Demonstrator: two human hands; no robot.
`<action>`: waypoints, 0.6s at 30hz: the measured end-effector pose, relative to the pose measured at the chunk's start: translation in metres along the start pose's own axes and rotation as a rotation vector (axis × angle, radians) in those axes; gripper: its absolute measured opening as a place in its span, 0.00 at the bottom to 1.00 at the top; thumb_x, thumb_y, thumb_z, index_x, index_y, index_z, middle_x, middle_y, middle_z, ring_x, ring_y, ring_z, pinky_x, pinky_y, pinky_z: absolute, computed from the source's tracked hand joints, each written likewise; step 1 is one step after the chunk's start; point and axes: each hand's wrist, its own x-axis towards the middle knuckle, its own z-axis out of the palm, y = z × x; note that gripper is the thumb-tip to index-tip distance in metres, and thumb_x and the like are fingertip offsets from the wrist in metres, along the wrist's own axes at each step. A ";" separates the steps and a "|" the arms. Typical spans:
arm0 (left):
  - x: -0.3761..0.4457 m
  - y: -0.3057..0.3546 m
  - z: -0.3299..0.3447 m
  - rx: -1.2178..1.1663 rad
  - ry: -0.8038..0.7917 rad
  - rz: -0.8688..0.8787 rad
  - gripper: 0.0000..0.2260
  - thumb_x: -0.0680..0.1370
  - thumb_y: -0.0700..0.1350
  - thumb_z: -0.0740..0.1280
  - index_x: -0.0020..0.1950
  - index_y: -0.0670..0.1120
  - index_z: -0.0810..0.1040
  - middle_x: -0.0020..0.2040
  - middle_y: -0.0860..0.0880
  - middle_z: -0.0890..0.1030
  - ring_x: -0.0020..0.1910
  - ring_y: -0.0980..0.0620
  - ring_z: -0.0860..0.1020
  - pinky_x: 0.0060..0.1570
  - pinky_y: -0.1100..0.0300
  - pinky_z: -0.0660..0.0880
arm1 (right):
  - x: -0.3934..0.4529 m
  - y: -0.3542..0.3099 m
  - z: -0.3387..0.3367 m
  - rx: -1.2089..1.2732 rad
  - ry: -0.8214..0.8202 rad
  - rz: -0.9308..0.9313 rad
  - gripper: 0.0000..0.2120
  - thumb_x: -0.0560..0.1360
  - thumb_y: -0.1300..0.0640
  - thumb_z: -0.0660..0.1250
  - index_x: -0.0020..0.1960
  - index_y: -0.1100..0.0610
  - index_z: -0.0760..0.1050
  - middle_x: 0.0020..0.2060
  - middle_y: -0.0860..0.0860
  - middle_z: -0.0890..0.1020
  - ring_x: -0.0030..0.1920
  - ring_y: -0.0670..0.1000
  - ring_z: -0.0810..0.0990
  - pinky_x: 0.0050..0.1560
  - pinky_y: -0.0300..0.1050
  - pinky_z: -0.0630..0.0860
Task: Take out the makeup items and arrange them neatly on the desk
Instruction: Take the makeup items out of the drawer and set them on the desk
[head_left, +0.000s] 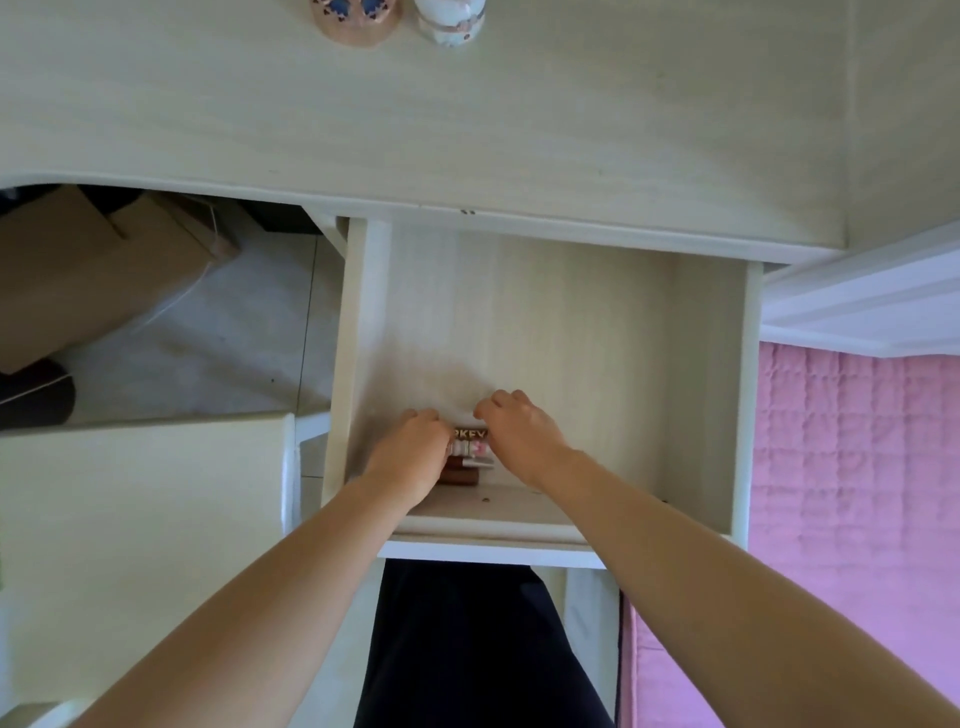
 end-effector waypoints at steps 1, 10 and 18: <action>0.001 0.000 0.001 0.010 0.012 0.005 0.10 0.82 0.42 0.57 0.58 0.44 0.77 0.53 0.45 0.75 0.56 0.46 0.71 0.48 0.57 0.69 | 0.003 0.000 0.003 -0.013 0.011 -0.003 0.16 0.75 0.67 0.62 0.62 0.59 0.71 0.58 0.55 0.74 0.59 0.57 0.71 0.55 0.49 0.74; 0.006 -0.002 0.001 0.099 0.062 0.045 0.09 0.81 0.45 0.59 0.58 0.46 0.75 0.56 0.47 0.75 0.58 0.47 0.72 0.44 0.57 0.69 | -0.001 0.012 0.018 -0.005 0.084 0.029 0.14 0.73 0.68 0.63 0.57 0.56 0.70 0.52 0.54 0.74 0.52 0.56 0.73 0.44 0.46 0.71; 0.013 -0.004 0.011 0.227 0.013 0.092 0.13 0.79 0.40 0.62 0.63 0.45 0.69 0.61 0.45 0.72 0.60 0.45 0.70 0.41 0.57 0.66 | -0.006 0.024 0.018 -0.026 0.115 0.128 0.27 0.70 0.70 0.65 0.65 0.54 0.64 0.56 0.54 0.72 0.52 0.56 0.73 0.44 0.48 0.74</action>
